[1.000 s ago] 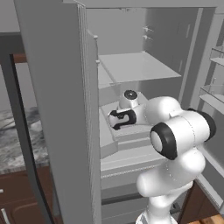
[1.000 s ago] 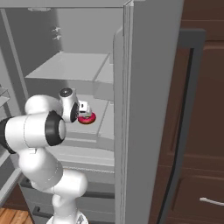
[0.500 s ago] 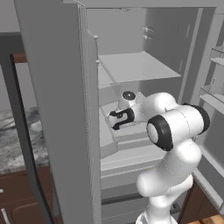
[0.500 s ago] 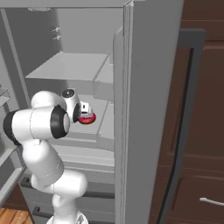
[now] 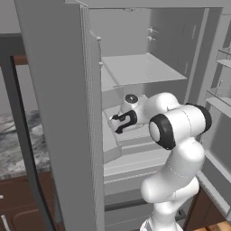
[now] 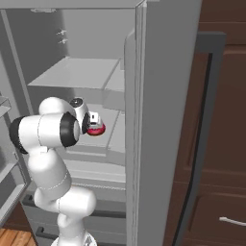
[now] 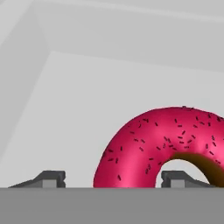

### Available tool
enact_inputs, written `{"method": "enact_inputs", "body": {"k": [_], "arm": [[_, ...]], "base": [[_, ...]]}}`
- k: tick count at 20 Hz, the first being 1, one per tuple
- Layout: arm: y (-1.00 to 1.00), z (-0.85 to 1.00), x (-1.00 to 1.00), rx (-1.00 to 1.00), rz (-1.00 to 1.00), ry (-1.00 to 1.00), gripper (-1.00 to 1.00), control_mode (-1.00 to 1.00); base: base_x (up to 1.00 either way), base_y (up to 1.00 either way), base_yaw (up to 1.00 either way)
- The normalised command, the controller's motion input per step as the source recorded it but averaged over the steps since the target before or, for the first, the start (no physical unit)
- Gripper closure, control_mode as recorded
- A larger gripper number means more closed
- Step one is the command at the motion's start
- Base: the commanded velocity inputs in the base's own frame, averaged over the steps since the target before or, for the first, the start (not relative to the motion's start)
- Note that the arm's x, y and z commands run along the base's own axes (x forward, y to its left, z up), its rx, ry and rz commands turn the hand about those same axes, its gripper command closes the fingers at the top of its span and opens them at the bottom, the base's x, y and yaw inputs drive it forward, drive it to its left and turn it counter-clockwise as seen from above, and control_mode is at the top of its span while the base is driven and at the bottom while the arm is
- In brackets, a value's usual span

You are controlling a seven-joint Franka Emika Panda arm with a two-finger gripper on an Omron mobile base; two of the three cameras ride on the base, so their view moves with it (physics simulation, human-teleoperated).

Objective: Take the donuts from the fridge and place them on the empty tray on the dining counter.

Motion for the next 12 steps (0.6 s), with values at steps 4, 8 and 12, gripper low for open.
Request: {"method": "enact_inputs", "body": {"k": [4, 8, 12], "arm": [[0.00, 0.00, 0.01, 0.00, 0.00, 0.00, 1.00, -1.00], [0.00, -0.09, -0.03, 0.00, 0.00, -0.02, 1.00, -1.00], [0.00, 0.04, -0.43, 0.00, 0.00, -0.07, 1.00, -1.00]], "base": [[0.00, 0.00, 0.00], [0.00, 0.00, 0.00], [0.00, 0.00, 0.00]]}}
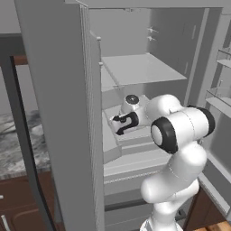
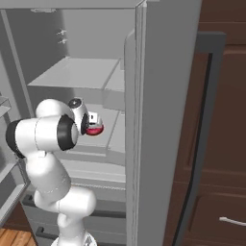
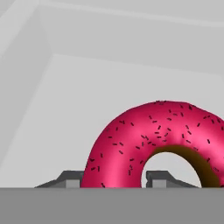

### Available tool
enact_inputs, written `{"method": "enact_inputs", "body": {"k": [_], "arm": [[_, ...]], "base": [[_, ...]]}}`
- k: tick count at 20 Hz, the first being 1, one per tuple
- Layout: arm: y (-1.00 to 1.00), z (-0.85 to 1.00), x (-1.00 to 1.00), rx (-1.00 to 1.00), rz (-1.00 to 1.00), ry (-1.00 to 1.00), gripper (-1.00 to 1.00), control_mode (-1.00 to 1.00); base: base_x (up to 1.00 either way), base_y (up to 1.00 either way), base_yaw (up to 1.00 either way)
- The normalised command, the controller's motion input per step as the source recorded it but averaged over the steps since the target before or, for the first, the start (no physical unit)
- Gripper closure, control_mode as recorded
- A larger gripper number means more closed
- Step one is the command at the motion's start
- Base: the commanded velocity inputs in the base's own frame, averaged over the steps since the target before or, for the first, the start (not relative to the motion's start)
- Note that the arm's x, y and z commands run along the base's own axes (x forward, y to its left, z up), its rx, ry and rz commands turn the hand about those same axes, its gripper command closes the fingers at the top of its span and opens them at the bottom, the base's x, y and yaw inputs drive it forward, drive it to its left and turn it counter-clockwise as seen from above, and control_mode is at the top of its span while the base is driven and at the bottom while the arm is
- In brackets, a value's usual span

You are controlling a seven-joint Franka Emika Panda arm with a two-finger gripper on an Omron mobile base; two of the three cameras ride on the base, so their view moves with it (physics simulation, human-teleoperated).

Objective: Take the donuts from the fridge and place them on the empty tray on the dining counter.

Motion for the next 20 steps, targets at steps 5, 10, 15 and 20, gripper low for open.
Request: {"method": "enact_inputs", "body": {"k": [5, 10, 15, 20], "arm": [[-0.04, 0.43, -0.75, 0.00, 0.00, -0.11, 1.00, -1.00], [-0.18, 0.70, -0.94, 0.00, 0.02, -0.09, 1.00, -1.00], [-0.19, 0.85, -1.00, 0.00, 0.02, -0.12, 1.00, -1.00], [-0.12, 0.93, -1.00, 0.00, 0.00, -0.07, 1.00, -1.00]], "base": [[0.00, 0.00, 0.00], [0.00, 0.00, 0.00], [0.00, 0.00, 0.00], [0.00, 0.00, 0.00]]}}
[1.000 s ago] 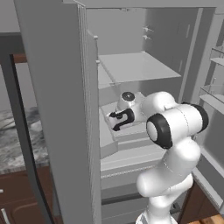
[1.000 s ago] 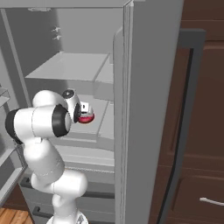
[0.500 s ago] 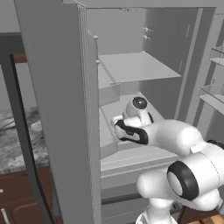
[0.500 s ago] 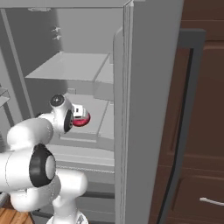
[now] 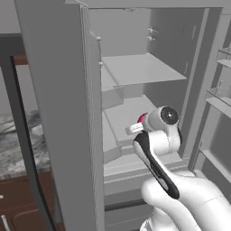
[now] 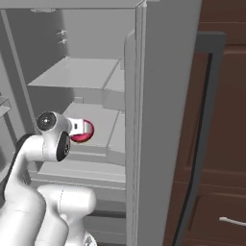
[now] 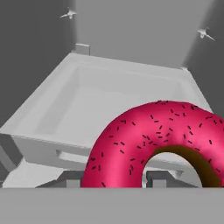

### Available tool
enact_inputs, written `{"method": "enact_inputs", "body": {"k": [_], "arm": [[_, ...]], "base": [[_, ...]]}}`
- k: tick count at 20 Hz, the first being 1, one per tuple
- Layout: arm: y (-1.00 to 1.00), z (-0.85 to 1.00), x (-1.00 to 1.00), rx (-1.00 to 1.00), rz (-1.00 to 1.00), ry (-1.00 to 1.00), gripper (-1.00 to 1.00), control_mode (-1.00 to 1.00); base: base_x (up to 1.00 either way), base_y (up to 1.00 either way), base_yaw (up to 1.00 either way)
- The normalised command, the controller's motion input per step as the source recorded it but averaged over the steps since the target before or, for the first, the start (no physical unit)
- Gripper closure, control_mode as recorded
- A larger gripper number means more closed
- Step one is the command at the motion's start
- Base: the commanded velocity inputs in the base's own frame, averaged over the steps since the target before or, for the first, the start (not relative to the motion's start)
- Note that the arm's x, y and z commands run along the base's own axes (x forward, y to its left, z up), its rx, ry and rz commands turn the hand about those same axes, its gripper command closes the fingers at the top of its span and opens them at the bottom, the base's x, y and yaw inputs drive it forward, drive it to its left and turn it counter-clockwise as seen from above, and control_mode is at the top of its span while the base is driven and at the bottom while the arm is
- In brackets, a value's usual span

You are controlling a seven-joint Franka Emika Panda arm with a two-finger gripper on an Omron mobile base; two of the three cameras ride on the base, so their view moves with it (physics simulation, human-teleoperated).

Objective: Take the donuts from the fridge and place them on the empty tray on the dining counter.

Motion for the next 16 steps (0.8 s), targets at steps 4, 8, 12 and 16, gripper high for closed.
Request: {"method": "enact_inputs", "body": {"k": [4, 8, 12, 16], "arm": [[-0.15, 0.99, -1.00, 0.00, 0.00, -0.01, 1.00, -1.00], [-0.17, 1.00, -0.88, 0.03, 0.00, 0.05, 1.00, -1.00], [-0.04, 0.86, -0.96, 0.01, 0.01, 0.11, 1.00, -1.00], [0.00, 0.67, -1.00, 0.00, 0.03, 0.01, 1.00, -1.00]], "base": [[0.00, 0.00, 0.00], [0.00, 0.00, 0.00], [0.00, 0.00, 0.00], [0.00, 0.00, 0.00]]}}
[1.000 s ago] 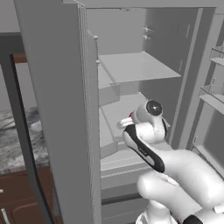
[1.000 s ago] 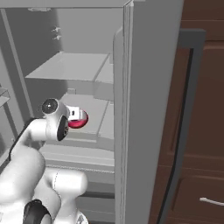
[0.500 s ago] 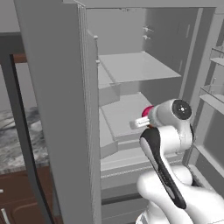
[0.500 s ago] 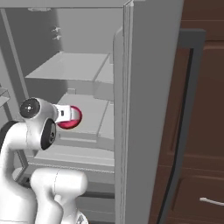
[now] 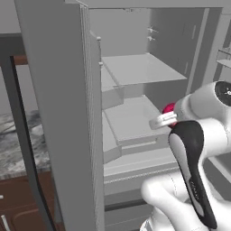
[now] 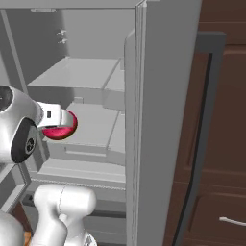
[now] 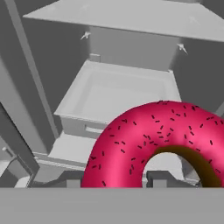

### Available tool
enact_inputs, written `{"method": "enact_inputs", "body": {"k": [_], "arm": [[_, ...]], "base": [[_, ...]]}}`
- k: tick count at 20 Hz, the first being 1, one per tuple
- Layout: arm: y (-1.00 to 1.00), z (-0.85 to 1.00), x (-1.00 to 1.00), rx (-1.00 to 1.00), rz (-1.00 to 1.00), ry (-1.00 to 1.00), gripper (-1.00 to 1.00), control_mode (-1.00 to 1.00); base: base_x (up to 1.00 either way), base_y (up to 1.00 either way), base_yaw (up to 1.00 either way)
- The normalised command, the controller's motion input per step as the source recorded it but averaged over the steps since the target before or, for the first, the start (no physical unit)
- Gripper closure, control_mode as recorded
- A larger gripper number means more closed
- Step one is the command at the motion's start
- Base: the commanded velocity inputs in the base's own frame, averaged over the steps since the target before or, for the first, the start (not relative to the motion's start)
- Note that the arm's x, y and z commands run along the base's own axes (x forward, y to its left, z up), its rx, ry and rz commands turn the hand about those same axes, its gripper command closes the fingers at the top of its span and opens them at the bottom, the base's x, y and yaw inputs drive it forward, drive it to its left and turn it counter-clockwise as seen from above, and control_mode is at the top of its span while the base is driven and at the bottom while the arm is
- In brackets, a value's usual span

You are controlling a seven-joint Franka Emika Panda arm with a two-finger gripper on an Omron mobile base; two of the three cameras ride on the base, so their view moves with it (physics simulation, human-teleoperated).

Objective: Take the donuts from the fridge and place them on the empty tray on the dining counter.

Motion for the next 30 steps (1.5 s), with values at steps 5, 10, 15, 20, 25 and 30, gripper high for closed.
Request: {"method": "enact_inputs", "body": {"k": [5, 10, 15, 20, 25, 30], "arm": [[-0.11, 0.31, -0.93, 0.00, 0.00, -0.14, 1.00, -1.00], [-0.26, 0.04, -0.60, 0.00, 0.00, -0.07, 1.00, -1.00], [-0.14, 0.00, -0.25, 0.00, 0.00, 0.00, 1.00, -1.00], [0.00, 0.00, 0.00, 0.00, 0.00, 0.00, 1.00, 1.00], [0.00, 0.00, 0.00, 0.00, 0.00, 0.00, 1.00, 1.00], [0.00, 0.00, 0.00, 0.00, 0.00, 0.00, 1.00, 1.00]], "base": [[0.00, 0.00, 0.00], [0.00, 0.00, 0.00], [0.00, 0.00, 0.00], [-0.73, -0.11, 0.00], [-1.00, -0.01, 0.00], [-1.00, 0.00, 0.00]]}}
